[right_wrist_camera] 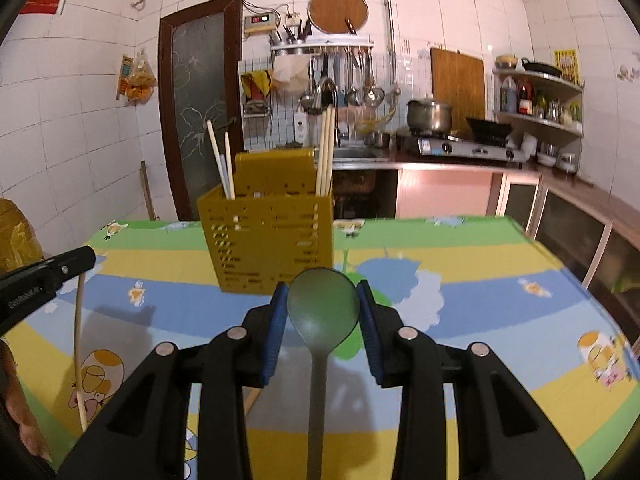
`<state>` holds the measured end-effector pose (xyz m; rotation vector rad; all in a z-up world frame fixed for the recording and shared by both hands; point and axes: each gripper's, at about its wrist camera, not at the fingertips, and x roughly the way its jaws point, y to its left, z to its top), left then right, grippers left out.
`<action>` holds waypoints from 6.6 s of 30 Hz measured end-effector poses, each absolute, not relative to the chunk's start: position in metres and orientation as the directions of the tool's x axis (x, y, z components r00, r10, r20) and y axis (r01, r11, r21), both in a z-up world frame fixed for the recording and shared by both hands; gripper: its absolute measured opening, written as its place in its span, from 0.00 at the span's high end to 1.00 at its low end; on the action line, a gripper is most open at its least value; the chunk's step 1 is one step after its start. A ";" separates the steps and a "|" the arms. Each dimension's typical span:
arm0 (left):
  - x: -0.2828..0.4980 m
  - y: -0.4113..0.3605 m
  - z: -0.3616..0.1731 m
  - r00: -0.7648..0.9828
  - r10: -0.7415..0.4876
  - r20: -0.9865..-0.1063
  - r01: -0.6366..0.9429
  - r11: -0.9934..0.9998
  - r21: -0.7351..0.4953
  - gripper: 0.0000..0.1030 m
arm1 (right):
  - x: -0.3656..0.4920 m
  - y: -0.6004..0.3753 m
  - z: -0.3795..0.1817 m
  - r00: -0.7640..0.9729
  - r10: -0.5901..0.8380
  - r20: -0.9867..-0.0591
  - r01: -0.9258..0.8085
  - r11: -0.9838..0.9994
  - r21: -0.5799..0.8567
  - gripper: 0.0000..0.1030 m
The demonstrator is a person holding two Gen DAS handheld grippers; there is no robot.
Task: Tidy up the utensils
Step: 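Lift the spoon and chopstick with both tools over the yellow holder, then open both tools to drop the spoon and chopstick into the holder, then move both tools back down toward the remaining utensils, then grasp a chopstick with the right tool while the left tool grasps the green frog-handled fork, then lift the frog fork and chopstick with both tools over the yellow holder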
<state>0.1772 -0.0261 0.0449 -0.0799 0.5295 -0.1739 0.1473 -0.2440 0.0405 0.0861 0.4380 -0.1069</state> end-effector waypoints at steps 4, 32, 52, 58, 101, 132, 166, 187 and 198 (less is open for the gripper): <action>0.176 -0.024 0.060 0.867 -0.182 -0.464 0.155 0.983 -0.096 0.96 | 0.149 -0.250 0.052 0.905 -0.090 -0.416 0.125 0.991 0.057 0.66; 0.227 -0.061 0.185 0.950 -0.258 -0.178 0.239 0.964 -0.120 0.96 | 0.203 -0.263 0.150 0.966 -0.054 -0.254 0.078 0.993 0.085 0.66; 0.367 -0.104 0.131 0.942 -0.240 -0.233 0.215 0.968 -0.128 0.95 | 0.337 -0.276 0.110 0.911 0.006 -0.413 0.059 0.988 0.144 0.66; 0.369 -0.085 0.114 0.907 -0.238 -0.347 0.198 0.969 -0.148 0.62 | 0.333 -0.273 0.090 0.878 -0.060 -0.475 0.106 0.992 0.071 0.38; 0.233 0.022 -0.047 0.656 -0.043 -0.753 0.069 0.998 0.003 0.05 | 0.209 -0.188 -0.044 0.622 -0.053 -0.781 0.132 0.991 0.038 0.87; 0.219 -0.064 -0.058 0.549 -0.121 -0.827 0.157 0.987 -0.040 0.18 | 0.188 -0.257 -0.049 0.637 -0.024 -0.770 0.131 0.988 0.077 0.92; 0.215 -0.072 -0.051 0.547 -0.141 -0.825 0.177 0.983 -0.052 0.85 | 0.181 -0.257 -0.040 0.685 0.021 -0.728 0.126 0.981 0.148 0.94; 0.173 -0.045 0.061 0.815 -0.167 -0.555 0.156 0.985 -0.068 0.85 | 0.139 -0.264 0.058 0.924 -0.018 -0.382 0.089 0.981 0.171 0.94; 0.179 -0.047 0.064 0.818 -0.166 -0.551 0.159 0.985 -0.060 0.85 | 0.188 -0.265 0.007 0.783 -0.021 -0.621 0.111 0.988 0.106 0.34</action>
